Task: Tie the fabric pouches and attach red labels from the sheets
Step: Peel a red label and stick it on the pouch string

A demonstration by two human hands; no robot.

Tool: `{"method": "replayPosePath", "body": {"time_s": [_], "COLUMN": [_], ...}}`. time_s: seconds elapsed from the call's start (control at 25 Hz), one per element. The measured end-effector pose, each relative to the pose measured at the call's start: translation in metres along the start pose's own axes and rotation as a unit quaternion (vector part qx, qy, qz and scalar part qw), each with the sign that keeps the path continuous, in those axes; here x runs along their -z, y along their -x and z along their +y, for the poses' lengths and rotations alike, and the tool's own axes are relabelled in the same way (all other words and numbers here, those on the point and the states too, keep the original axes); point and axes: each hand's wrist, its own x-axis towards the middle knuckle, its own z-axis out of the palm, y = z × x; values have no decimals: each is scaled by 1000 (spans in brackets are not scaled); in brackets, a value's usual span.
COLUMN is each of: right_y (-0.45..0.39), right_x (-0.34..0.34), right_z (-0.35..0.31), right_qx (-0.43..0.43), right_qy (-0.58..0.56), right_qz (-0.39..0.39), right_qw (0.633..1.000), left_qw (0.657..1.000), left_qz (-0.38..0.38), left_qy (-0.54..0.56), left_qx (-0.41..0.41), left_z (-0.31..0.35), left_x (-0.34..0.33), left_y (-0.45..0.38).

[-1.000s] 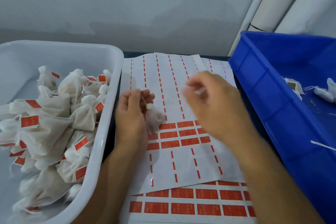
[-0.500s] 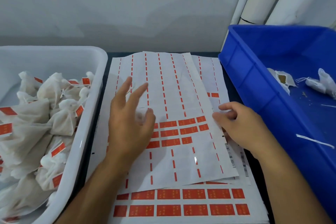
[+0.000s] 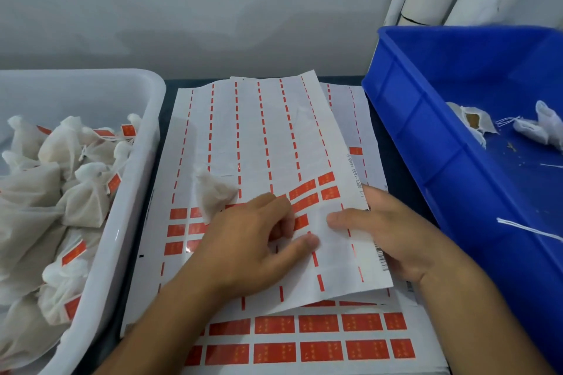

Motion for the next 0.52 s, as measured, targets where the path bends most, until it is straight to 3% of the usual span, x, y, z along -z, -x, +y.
{"method": "replayPosePath", "body": {"time_s": [0.16,0.52], "right_y": [-4,-4], "right_x": [-8,-15], "right_z": [4,8], "right_qx": [8,37], "right_qy": [-38,28], "right_qz": [4,28], "right_qw": [999,999], "left_qw": [999,999], "left_qz": [11,-2], "left_qy": [2,16], "left_qx": [-32,-42], "left_z": [-1,-3], "left_x": [-4,-10], "left_y": [-3,-6]}}
